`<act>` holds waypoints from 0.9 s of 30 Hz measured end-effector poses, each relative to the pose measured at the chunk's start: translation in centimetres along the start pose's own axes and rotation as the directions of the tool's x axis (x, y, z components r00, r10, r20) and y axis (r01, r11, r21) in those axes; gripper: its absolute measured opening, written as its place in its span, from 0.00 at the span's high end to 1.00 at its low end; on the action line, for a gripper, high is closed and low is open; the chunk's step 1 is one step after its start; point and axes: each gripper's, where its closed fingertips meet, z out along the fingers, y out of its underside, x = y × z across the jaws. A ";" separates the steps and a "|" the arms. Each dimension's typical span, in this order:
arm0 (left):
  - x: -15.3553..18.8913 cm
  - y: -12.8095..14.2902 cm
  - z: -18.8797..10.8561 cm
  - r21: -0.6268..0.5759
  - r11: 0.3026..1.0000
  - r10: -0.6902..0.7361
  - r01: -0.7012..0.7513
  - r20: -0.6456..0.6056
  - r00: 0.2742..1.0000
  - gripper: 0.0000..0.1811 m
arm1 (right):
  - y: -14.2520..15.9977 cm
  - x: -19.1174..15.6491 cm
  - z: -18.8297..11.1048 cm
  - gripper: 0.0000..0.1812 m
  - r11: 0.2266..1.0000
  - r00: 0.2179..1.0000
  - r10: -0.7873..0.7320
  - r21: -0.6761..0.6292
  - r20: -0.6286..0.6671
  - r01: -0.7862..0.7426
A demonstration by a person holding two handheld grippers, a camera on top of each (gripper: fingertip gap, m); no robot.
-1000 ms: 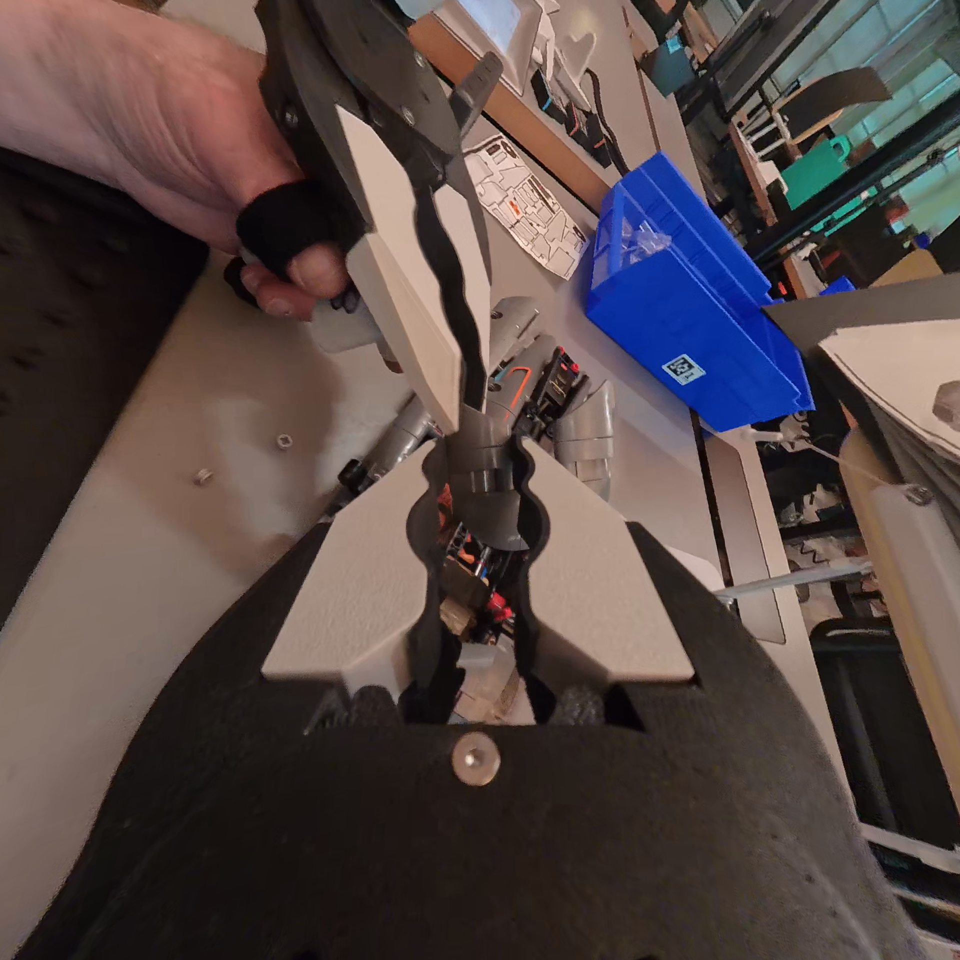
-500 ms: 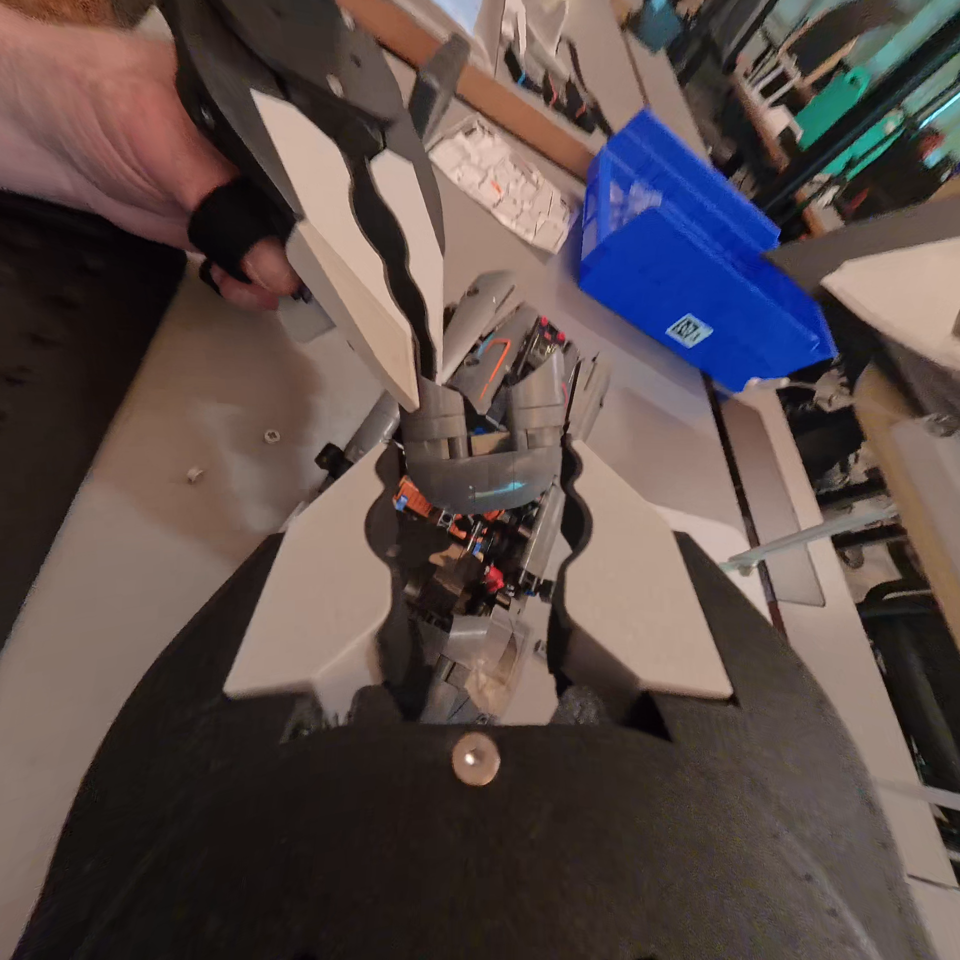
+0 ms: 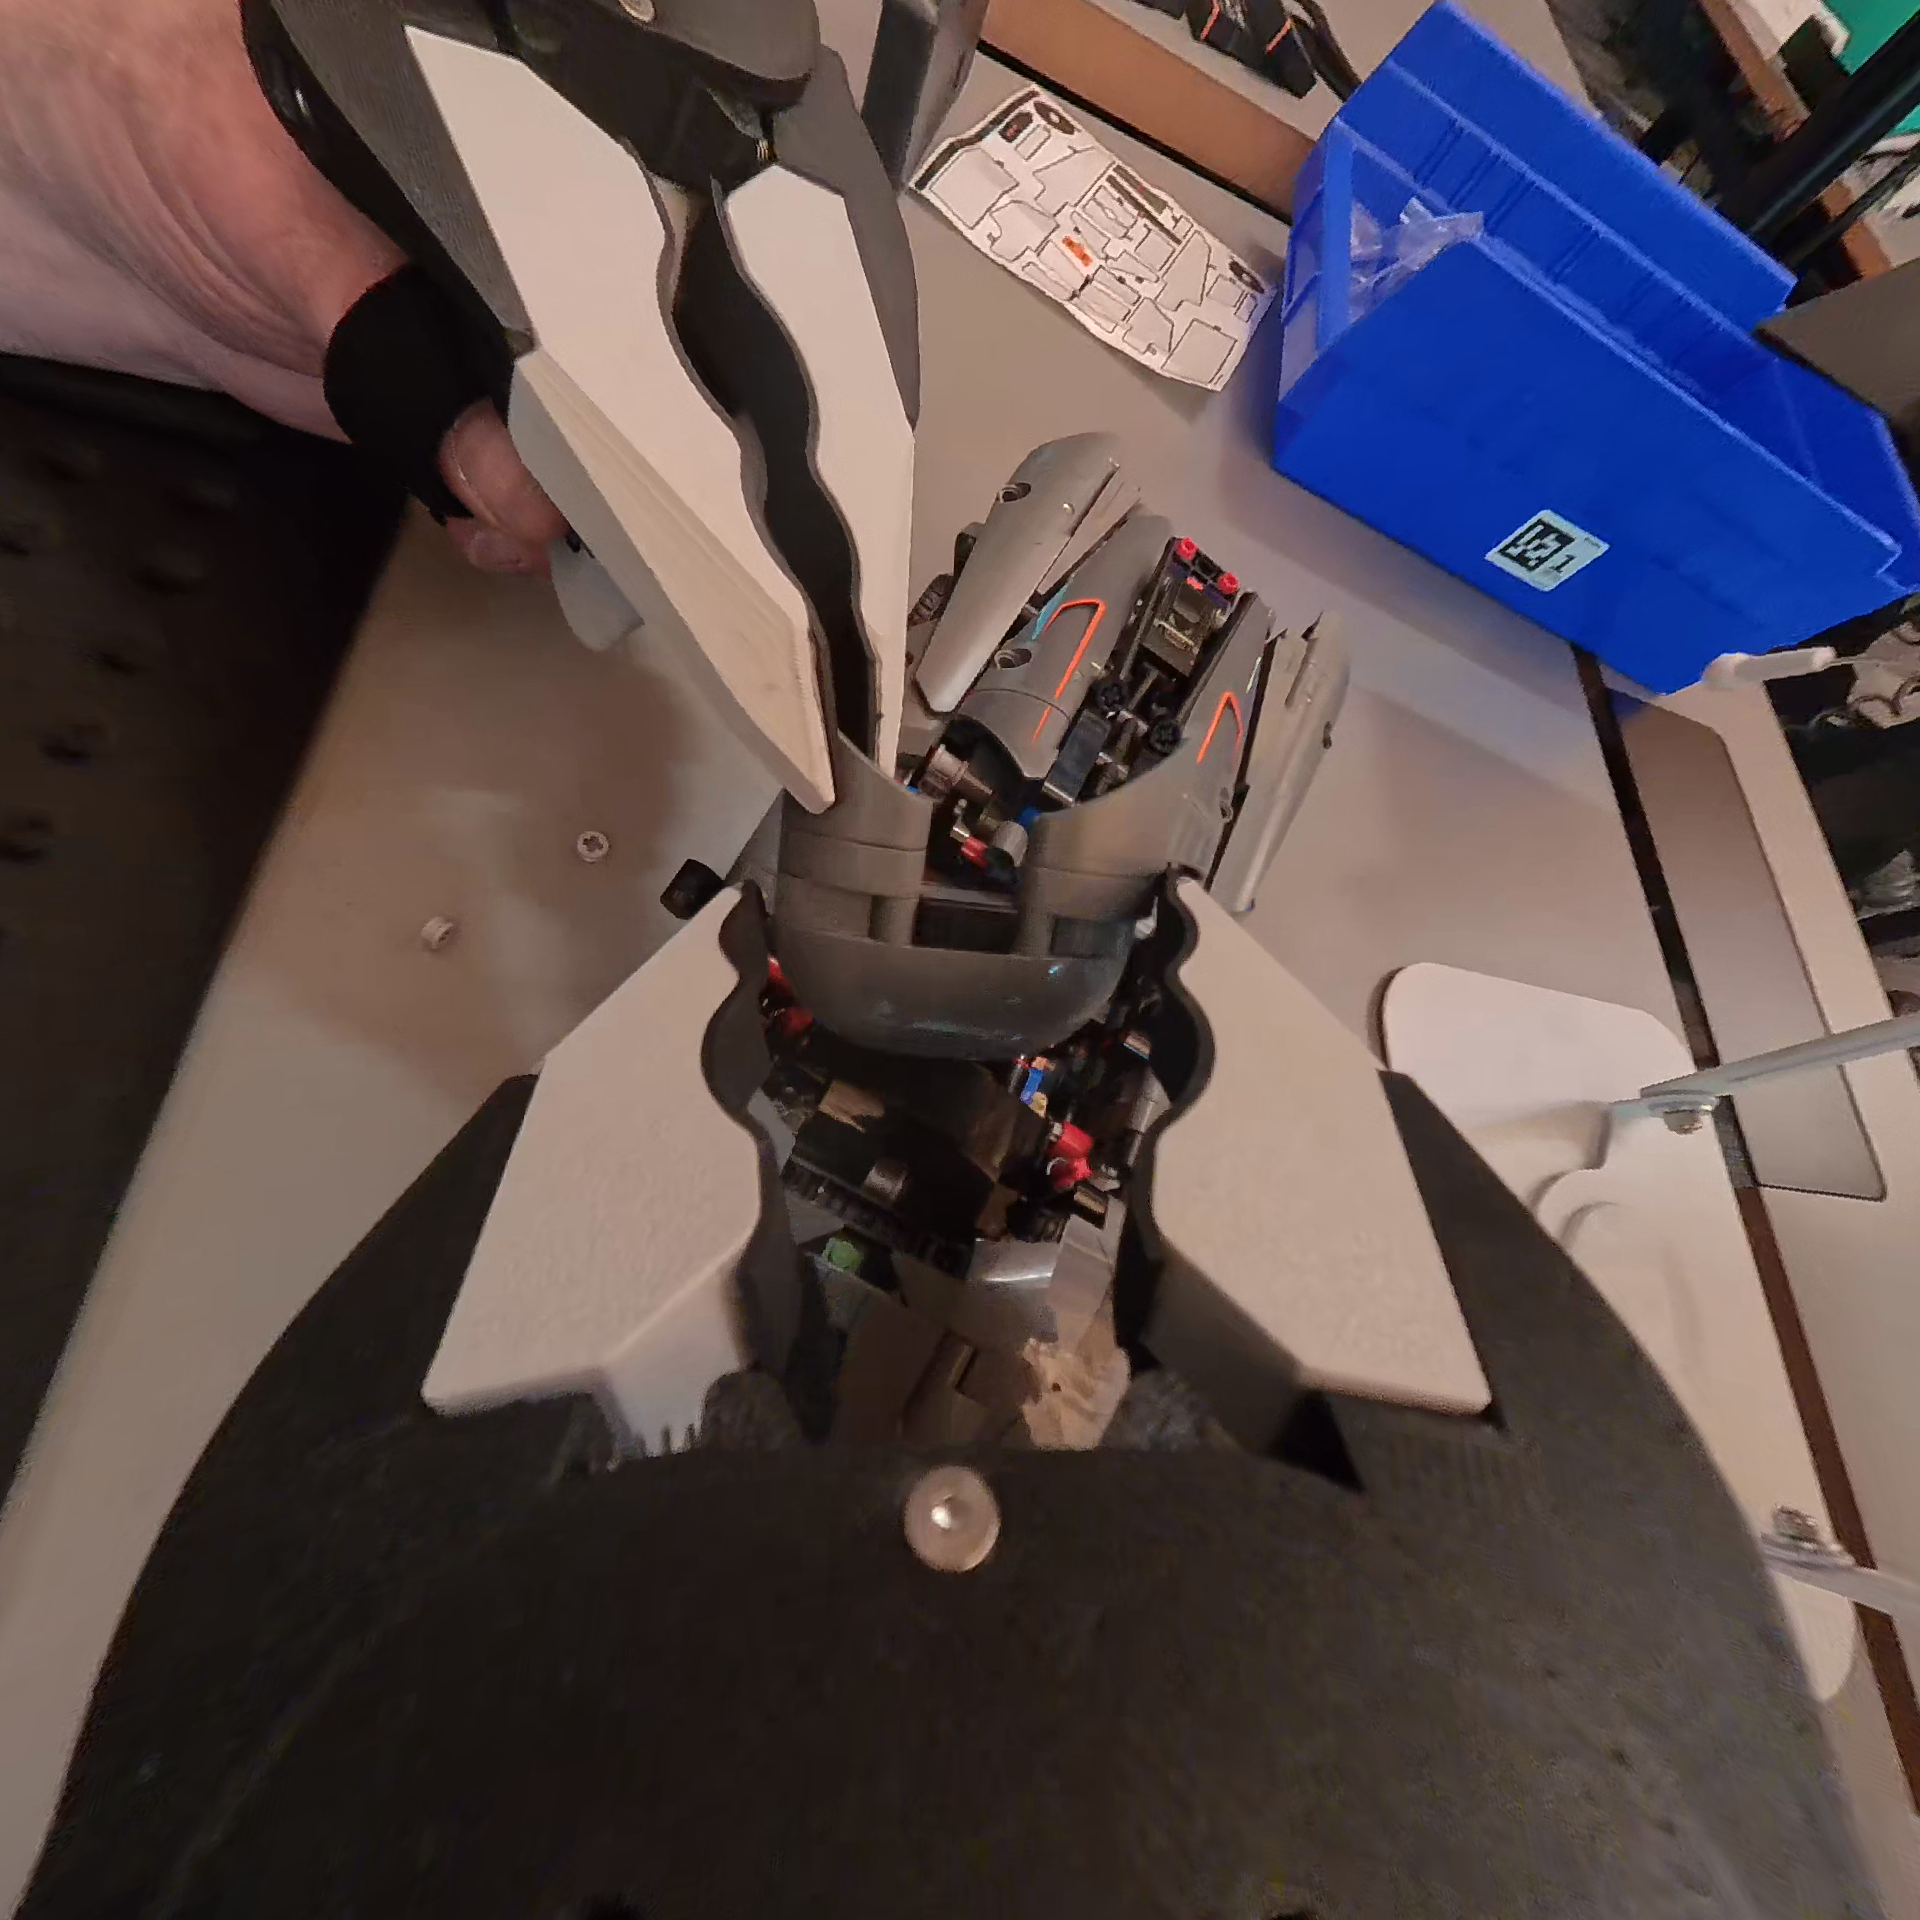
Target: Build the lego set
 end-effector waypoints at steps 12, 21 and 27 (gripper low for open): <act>-0.3 -0.1 -0.2 0.026 0.999 -0.044 0.044 -0.008 0.999 0.98 | 0.1 0.1 0.2 0.60 0.999 0.999 0.037 -0.013 0.002 -0.037; -2.5 1.3 -0.6 -0.077 0.996 0.057 -0.043 0.189 0.980 0.89 | 0.9 0.9 0.5 0.60 0.996 0.998 0.019 -0.088 -0.068 -0.025; -2.7 2.4 -0.2 -0.149 0.986 0.101 -0.070 0.210 0.972 0.86 | 1.1 1.3 0.9 0.60 0.992 0.993 -0.019 -0.125 -0.116 0.004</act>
